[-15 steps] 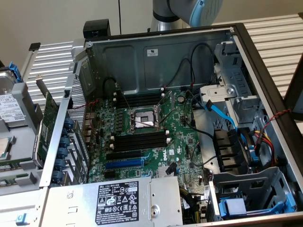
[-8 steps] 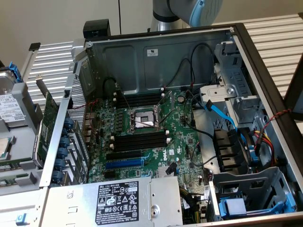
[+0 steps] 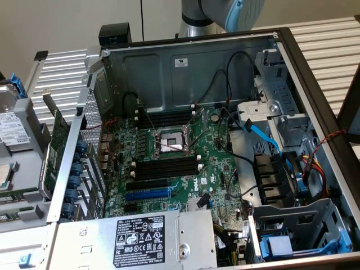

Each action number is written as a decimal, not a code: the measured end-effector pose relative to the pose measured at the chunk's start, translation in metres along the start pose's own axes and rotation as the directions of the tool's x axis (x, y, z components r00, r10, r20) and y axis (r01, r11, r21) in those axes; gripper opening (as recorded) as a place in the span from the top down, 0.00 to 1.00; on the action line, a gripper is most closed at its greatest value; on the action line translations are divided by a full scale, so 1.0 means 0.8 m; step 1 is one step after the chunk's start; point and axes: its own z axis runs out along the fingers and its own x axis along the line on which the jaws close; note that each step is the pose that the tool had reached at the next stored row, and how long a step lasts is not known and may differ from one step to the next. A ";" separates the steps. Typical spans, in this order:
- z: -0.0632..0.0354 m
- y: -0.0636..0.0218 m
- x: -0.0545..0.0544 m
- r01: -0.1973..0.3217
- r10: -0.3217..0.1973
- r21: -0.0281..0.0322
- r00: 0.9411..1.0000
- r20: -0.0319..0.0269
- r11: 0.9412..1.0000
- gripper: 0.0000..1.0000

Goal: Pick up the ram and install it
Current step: 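Pick up the ram and move it above insertion slot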

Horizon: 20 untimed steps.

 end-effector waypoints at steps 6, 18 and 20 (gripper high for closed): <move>0.000 0.003 0.001 0.080 -0.080 -0.002 0.997 -0.002 0.997 0.89; 0.009 0.012 0.018 0.127 -0.127 -0.003 0.992 -0.003 0.992 0.89; 0.012 0.013 0.021 0.132 -0.132 -0.003 0.991 -0.002 0.991 0.89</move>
